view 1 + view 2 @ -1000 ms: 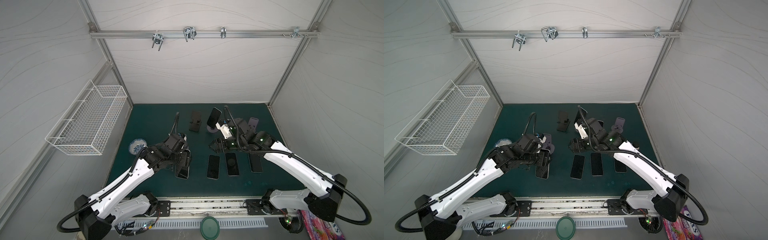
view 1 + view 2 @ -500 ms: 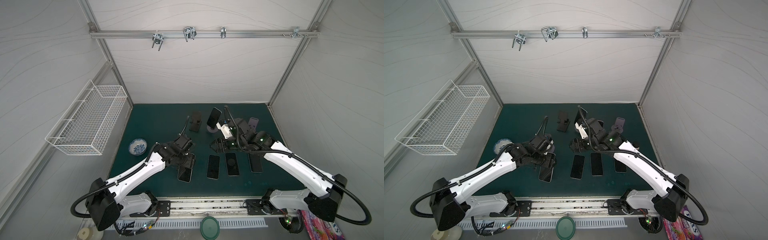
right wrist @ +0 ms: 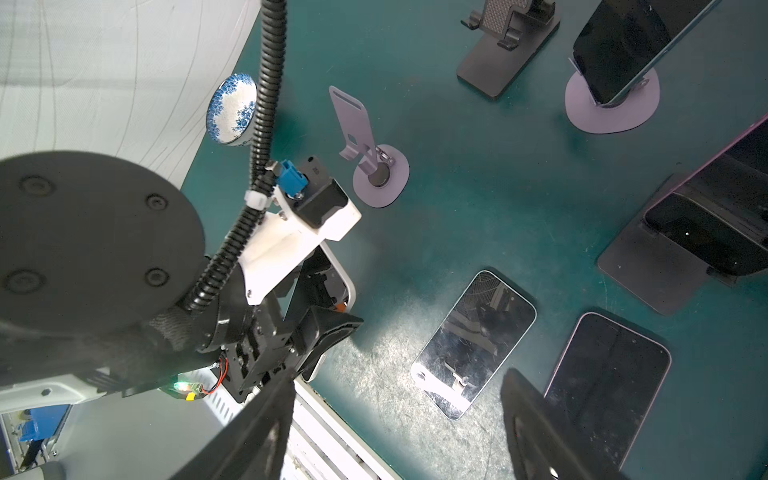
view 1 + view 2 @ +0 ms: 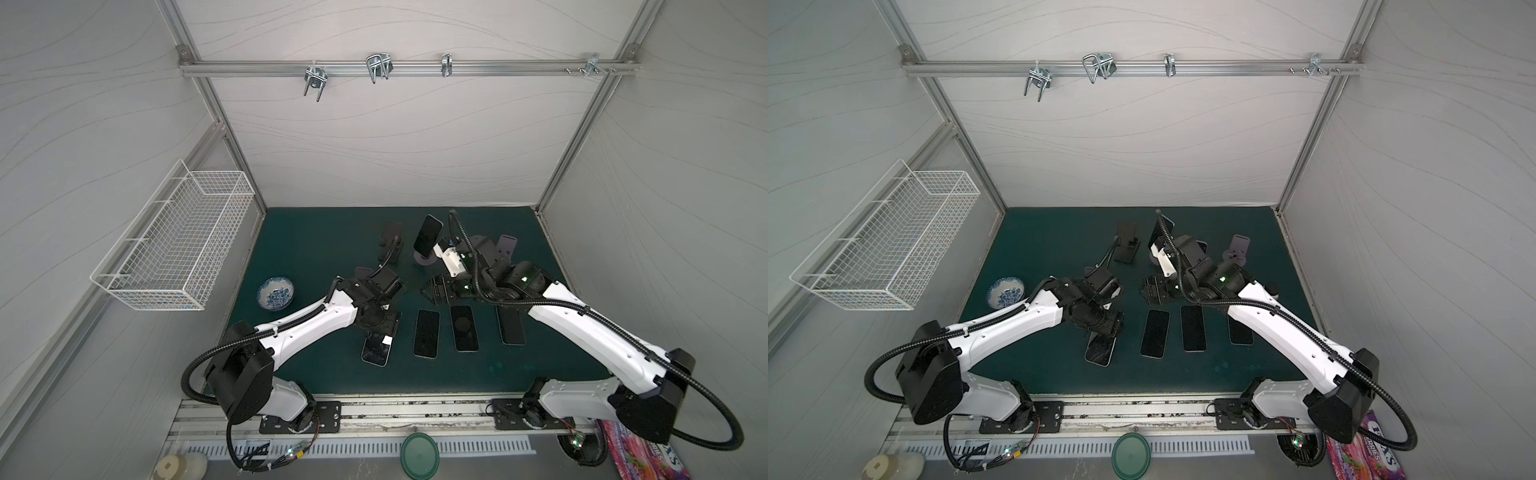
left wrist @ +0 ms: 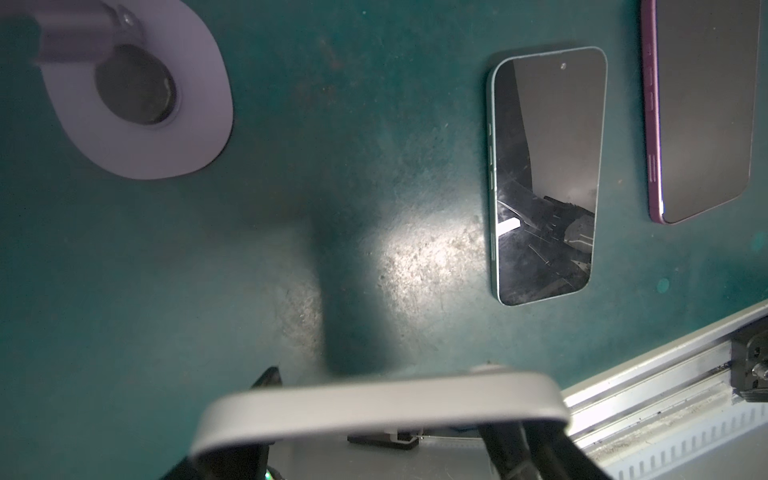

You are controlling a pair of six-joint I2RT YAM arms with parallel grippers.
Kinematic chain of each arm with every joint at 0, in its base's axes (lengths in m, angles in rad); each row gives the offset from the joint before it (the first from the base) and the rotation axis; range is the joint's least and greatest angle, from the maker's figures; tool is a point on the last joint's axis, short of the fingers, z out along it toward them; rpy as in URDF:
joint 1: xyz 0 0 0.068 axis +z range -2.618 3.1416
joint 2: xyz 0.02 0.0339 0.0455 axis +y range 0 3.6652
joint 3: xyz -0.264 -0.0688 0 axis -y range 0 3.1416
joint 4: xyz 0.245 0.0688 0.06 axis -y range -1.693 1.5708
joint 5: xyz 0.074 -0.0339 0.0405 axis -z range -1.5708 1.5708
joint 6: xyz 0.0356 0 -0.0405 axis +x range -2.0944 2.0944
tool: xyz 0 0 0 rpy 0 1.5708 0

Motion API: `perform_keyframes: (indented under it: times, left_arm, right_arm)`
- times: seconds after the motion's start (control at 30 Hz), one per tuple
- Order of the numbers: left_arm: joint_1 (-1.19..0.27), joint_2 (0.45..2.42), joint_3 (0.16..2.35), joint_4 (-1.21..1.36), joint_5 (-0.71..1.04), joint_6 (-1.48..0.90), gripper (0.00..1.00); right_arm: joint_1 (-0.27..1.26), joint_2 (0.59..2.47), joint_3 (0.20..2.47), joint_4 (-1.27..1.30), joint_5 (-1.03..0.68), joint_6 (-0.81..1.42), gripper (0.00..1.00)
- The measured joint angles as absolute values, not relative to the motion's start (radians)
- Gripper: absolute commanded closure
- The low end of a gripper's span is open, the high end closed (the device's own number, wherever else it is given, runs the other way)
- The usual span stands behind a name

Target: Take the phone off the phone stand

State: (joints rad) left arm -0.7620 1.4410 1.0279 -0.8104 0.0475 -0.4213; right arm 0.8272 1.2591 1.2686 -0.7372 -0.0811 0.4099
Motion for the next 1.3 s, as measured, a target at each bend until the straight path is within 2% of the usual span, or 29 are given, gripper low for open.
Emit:
perform_keyframes:
  times: [0.53,1.3]
  left_arm:
    - [-0.762,1.700,1.209,-0.800,0.056,-0.388,0.42]
    - [-0.762,1.878,1.264,-0.784,0.089,-0.351,0.42]
  right_arm:
    - [0.828,1.259,1.315,-0.751,-0.063,0.392,0.21]
    - [0.828,1.218,1.301,-0.759,-0.035,0.392,0.21]
